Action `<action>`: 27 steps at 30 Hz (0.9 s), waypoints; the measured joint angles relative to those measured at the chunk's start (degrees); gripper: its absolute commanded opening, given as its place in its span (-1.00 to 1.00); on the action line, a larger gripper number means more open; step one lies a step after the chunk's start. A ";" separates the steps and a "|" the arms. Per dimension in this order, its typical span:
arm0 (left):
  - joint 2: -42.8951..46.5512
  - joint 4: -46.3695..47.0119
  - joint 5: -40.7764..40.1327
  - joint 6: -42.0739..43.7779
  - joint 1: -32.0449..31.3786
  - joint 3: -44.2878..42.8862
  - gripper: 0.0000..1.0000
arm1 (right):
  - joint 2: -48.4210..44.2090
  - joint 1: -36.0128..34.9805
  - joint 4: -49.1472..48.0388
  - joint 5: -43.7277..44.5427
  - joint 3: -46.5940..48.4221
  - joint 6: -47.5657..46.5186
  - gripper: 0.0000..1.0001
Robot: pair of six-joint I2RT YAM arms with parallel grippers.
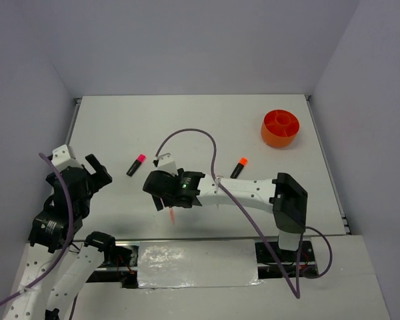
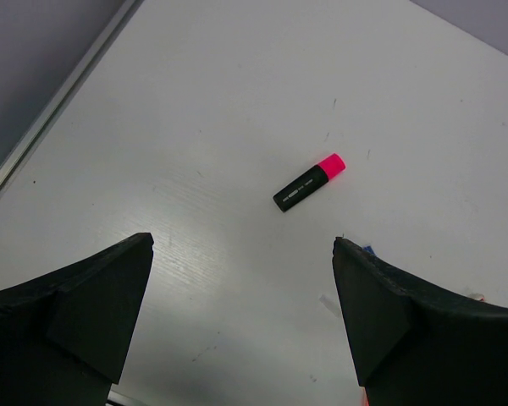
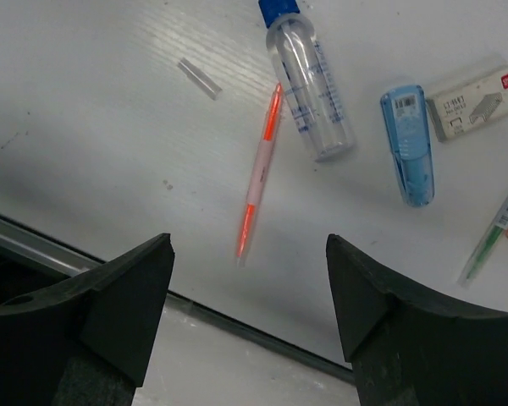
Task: Sort the stationery into containers
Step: Pick up the pen from the center of the board.
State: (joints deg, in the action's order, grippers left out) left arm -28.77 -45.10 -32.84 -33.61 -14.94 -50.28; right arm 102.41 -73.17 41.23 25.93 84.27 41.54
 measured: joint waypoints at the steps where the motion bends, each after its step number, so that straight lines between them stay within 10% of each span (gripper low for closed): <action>1: 0.63 0.02 -0.20 -0.07 0.00 0.00 0.99 | 1.40 0.33 -0.04 -0.35 1.36 -0.11 0.56; 27: 0.24 0.04 -0.39 -0.98 0.00 -0.11 0.99 | 17.11 3.10 -2.03 -8.41 3.37 -0.83 0.09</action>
State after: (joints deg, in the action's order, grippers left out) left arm -28.53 -45.06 -33.23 -34.59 -14.94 -50.39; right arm 119.52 -70.06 39.20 17.52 87.64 40.71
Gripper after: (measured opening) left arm 0.993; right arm 0.598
